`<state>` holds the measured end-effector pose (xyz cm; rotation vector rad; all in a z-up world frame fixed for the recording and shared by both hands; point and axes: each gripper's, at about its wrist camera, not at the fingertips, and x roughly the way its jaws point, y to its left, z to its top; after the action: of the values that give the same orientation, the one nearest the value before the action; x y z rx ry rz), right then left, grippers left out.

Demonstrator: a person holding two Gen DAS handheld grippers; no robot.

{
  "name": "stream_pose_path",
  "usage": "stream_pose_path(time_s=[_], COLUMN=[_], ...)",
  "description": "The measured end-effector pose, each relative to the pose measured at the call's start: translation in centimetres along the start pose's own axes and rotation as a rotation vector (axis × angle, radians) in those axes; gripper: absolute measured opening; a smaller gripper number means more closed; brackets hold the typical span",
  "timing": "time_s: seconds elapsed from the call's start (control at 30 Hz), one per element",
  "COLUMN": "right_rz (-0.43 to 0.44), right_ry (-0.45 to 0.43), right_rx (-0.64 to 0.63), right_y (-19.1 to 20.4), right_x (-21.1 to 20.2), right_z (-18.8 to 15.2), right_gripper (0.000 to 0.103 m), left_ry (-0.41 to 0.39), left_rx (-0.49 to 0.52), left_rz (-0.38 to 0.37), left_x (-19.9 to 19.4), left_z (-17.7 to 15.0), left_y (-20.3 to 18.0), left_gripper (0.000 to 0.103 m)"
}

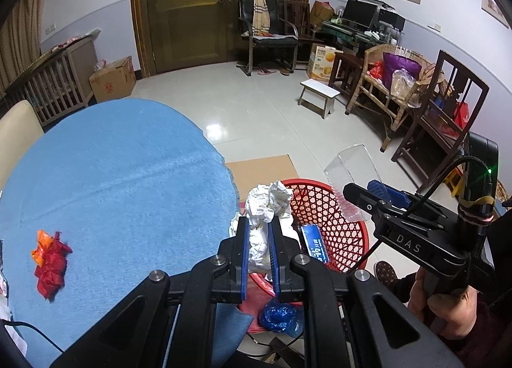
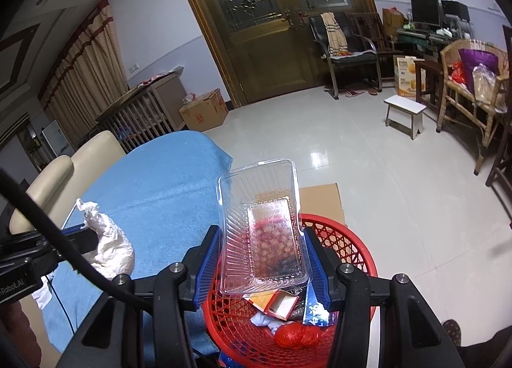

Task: Collect trash
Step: 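Carry the white paper and clear tray over the wastebasket with both tools, then open the left tool to drop the paper while the right tool drops the tray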

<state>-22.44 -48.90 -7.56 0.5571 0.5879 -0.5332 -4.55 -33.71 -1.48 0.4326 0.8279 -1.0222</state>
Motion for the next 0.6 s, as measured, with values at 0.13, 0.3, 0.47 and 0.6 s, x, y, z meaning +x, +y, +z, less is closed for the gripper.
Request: stream_pose_path(time_s=[0.13,0.3,0.47,0.6], right_rz=[0.007,0.015,0.028,0.03], right_ry=[0.015,0.033,0.047,0.054], right_rx=[0.026,0.059,0.089,0.092], right_y=[-0.8,-1.7,-2.4,-2.5], right_x=[0.5,1.1,1.7,1.9], right_z=[0.0,-0.1,0.1,-0.2], right_gripper=[0.054,0.055,0.055,0.055], left_ry=[0.023,0.057,0.074,0.086], left_rx=[0.004,-0.003,0.008,0.013], left_rz=[-0.015,-0.037,-0.051,-0.064], left_x=[0.9,2.2,3.0,3.6], left_z=[0.0,-0.1,-0.3,-0.5], left_y=[-0.5,-0.7,-1.0,-1.3], left_gripper=[0.012,0.012,0.012,0.012])
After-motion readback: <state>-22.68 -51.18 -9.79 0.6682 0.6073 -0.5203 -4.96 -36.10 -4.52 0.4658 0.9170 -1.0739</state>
